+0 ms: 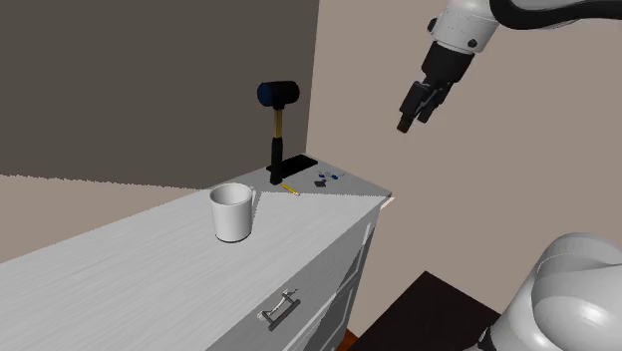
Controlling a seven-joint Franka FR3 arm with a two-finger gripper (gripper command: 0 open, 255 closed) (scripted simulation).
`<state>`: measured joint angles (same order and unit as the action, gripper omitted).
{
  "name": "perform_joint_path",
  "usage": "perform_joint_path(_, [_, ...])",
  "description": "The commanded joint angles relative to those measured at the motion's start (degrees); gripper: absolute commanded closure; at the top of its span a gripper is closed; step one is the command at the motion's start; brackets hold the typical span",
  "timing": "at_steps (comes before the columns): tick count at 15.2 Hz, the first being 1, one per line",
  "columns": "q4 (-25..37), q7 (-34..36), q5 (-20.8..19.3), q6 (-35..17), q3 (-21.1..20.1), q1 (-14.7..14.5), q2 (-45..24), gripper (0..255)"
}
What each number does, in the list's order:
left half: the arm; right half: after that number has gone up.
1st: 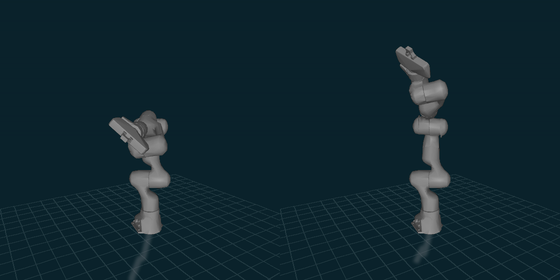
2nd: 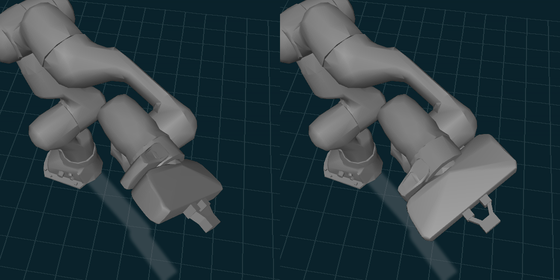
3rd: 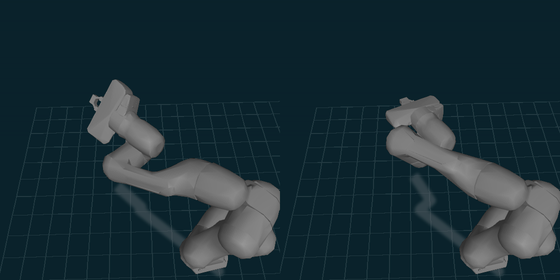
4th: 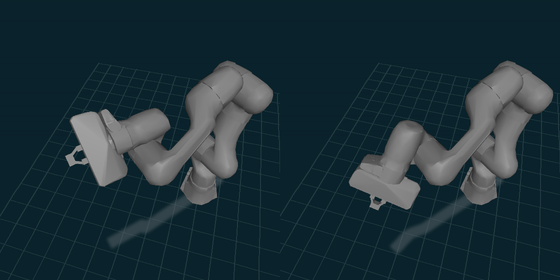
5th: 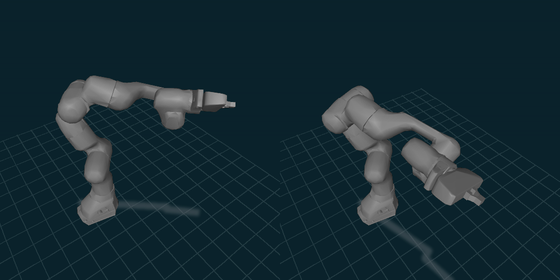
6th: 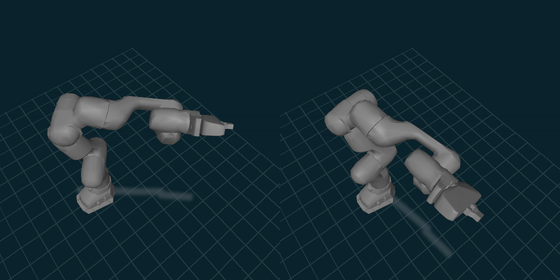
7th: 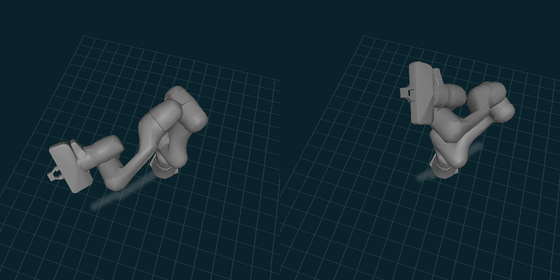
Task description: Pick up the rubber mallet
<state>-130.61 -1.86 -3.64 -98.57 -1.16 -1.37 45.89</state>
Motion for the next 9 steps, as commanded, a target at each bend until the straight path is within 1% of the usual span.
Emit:
perform_joint_path(1, [0.0,0.0,0.0,0.0,0.0,0.0,0.0,0])
perform_joint_path(5, [4.1,12.0,3.6,-1.2,-5.5,1.5,-5.5,0])
perform_joint_path(9, [10.0,23.8,5.9,-2.2,-10.6,3.4,-12.3,0])
